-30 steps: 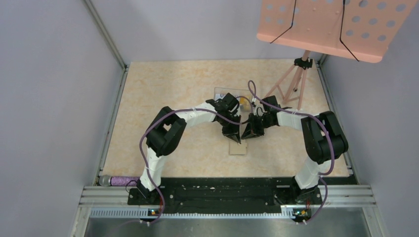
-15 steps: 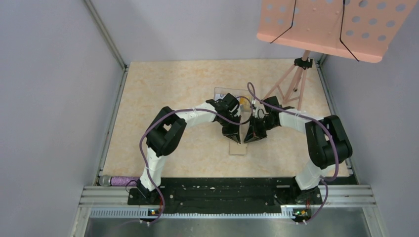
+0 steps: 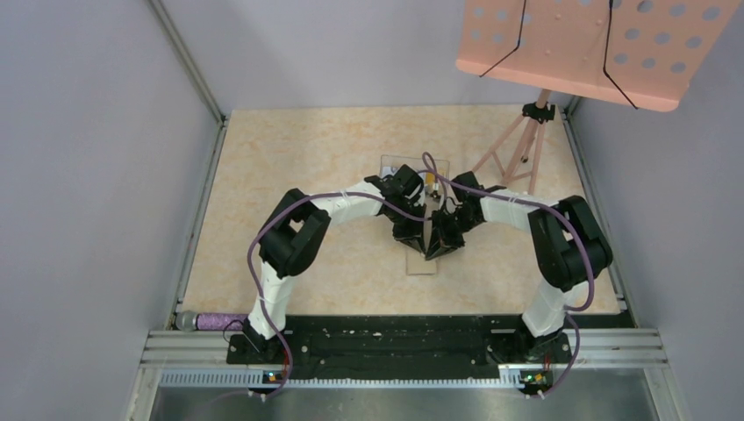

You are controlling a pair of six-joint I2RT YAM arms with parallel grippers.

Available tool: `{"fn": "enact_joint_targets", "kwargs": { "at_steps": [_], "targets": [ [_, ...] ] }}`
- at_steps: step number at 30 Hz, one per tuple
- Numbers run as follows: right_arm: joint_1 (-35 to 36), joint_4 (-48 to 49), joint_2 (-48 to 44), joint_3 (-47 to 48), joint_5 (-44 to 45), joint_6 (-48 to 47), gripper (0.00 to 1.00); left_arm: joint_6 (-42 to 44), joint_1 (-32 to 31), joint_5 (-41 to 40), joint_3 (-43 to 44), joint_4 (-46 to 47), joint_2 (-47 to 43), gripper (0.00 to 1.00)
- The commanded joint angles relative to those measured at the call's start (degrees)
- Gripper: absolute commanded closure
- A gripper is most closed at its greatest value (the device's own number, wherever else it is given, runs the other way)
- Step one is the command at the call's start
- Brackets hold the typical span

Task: Put the credit cards into the card holder
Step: Close the card holder at the center of the board.

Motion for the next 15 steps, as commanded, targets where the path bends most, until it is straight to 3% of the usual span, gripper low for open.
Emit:
{"fn": "enact_joint_targets", "kwargs": {
  "at_steps": [1,3,5,11,15],
  "targets": [
    [1.2,-1.0,1.4,2.7,5.5,0.0,1.0,2.3,0.2,-4.7,-0.8,-1.5,-1.6,0.94],
    [1.2,-1.2,1.4,2.6,6.1,0.1,1.0,2.2,0.1,-5.1,-0.7,-1.5,-2.3,0.87],
    [1.2,-1.2,1.4,2.3,6.2,0.2,1.0,2.1,0.1,-5.2,-0.8,-1.5,-3.0,0.85],
    [1.3,-1.2,1.3,2.2,6.0,0.2,1.0,1.9,0.1,-4.9,-1.3,-1.5,-3.6,0.85],
    [1.2,-1.2,1.0,2.2,5.6,0.2,1.0,1.8,0.1,-4.6,-2.3,-1.2,-3.8,0.93]
  ]
}}
